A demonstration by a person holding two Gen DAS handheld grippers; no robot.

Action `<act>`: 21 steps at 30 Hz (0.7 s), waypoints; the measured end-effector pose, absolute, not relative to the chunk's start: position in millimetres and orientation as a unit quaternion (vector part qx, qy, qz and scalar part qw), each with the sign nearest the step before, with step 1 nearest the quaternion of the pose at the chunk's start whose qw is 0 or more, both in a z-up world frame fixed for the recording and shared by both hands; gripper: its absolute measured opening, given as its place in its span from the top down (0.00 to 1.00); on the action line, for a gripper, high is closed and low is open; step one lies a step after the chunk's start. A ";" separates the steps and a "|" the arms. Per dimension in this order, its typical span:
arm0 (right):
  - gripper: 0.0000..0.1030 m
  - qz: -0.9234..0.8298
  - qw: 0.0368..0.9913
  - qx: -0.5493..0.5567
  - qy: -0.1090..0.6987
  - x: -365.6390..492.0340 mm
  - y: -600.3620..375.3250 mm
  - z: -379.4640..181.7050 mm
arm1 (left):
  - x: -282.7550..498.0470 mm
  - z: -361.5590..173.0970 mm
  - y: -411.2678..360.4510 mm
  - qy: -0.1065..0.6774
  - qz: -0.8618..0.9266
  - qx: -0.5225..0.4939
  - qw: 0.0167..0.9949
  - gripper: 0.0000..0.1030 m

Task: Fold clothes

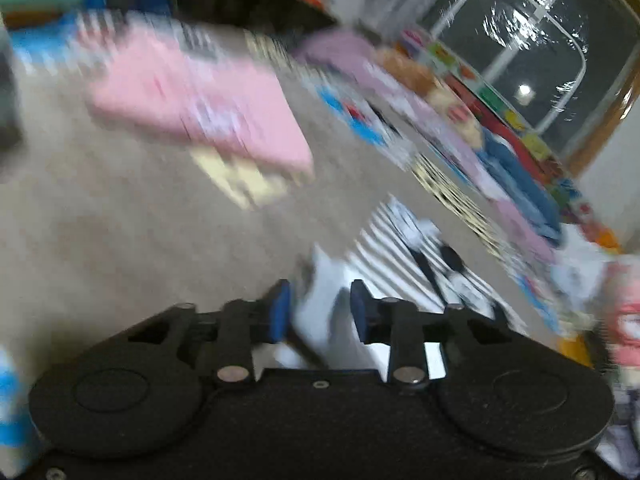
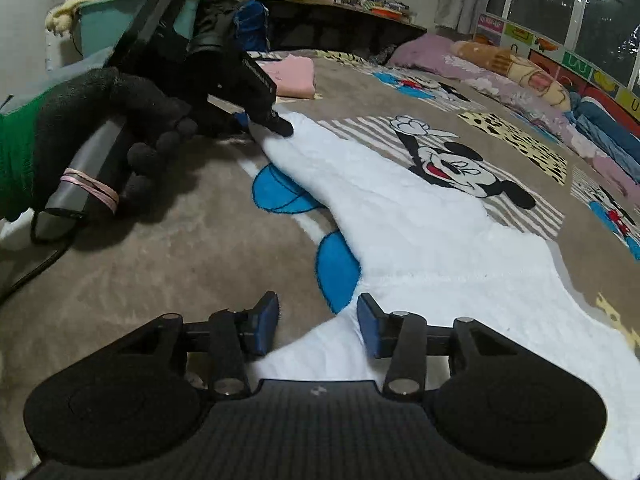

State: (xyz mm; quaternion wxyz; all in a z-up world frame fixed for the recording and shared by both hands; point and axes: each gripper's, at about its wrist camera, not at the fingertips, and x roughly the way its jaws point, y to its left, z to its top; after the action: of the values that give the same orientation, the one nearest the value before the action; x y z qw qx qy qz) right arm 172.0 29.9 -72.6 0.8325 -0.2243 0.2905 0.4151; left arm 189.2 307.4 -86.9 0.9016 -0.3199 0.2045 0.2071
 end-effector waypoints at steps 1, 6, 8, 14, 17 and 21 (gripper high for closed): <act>0.55 0.410 0.833 -0.231 0.292 171.6 31.1 -69.8 | 185.0 -79.1 304.7 0.192 0.228 -0.298 0.907 0.69; 0.57 0.402 0.846 -0.234 0.260 140.6 23.0 -47.3 | 179.9 -54.6 280.8 0.163 0.150 -0.259 0.940 0.69; 0.57 0.397 0.851 -0.230 0.255 122.2 12.8 -43.2 | 190.0 -56.8 255.1 0.199 0.063 -0.224 0.952 0.69; 0.59 0.396 0.845 -0.228 0.279 85.6 3.5 -63.9 | 223.1 -101.2 177.6 0.338 -0.014 -0.054 0.940 0.71; 0.58 0.391 0.847 -0.227 0.280 79.9 5.3 -75.2 | 219.8 -95.5 167.7 0.345 -0.002 -0.023 0.938 0.71; 0.57 0.386 0.852 -0.216 0.278 79.5 6.8 -78.2 | 213.0 -91.9 186.1 0.319 -0.012 -0.096 0.943 0.71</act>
State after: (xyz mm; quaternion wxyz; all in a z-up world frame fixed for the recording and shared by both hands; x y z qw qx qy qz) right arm 79.5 6.8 -78.2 0.8523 -0.2165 0.2784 0.3864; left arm 213.0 186.1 -91.9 0.9426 -0.0964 0.3194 -0.0118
